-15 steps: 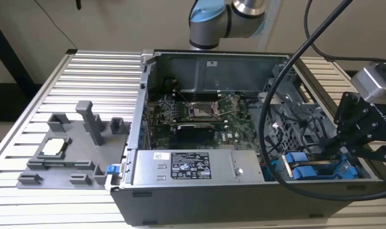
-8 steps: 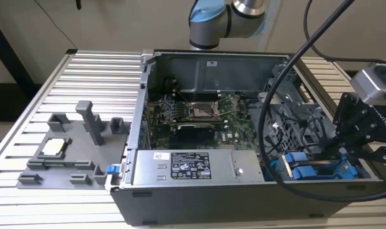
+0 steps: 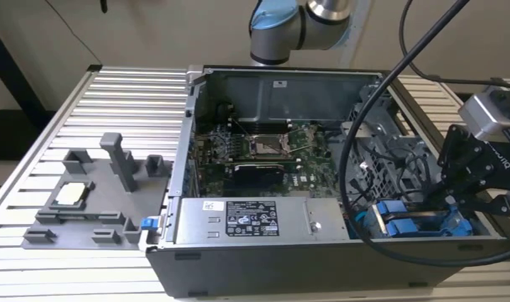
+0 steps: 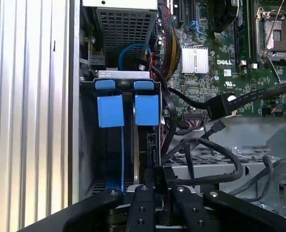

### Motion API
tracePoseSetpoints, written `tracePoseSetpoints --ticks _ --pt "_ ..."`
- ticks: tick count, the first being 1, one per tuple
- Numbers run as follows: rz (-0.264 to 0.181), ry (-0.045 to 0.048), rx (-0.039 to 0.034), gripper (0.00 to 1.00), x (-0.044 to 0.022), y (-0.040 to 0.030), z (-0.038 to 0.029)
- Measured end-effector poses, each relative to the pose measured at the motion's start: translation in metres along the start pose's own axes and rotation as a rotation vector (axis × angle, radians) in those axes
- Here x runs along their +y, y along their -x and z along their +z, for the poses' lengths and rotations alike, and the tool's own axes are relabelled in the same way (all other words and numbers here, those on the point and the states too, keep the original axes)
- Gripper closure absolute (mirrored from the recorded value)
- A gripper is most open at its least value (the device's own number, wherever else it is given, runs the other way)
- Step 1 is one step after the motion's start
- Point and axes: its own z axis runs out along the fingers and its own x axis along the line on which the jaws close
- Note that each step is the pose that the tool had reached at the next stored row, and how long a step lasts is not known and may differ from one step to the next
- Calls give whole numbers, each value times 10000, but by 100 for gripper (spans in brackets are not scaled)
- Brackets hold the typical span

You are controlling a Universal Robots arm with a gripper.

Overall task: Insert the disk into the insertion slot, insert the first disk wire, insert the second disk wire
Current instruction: 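Insert the first disk wire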

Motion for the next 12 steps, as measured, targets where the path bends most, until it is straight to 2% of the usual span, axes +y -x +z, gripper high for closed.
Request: tracePoseSetpoints --ticks 7,8,9,10,12 --pt "-3 3 -24 80 -1 0 9" --pt "-2 3 -23 75 -1 -1 10" --pt "-1 2 -19 75 -1 -1 8" --pt "21 -1 -12 67 0 0 0" --pt "41 -3 -21 67 6 6 -45"
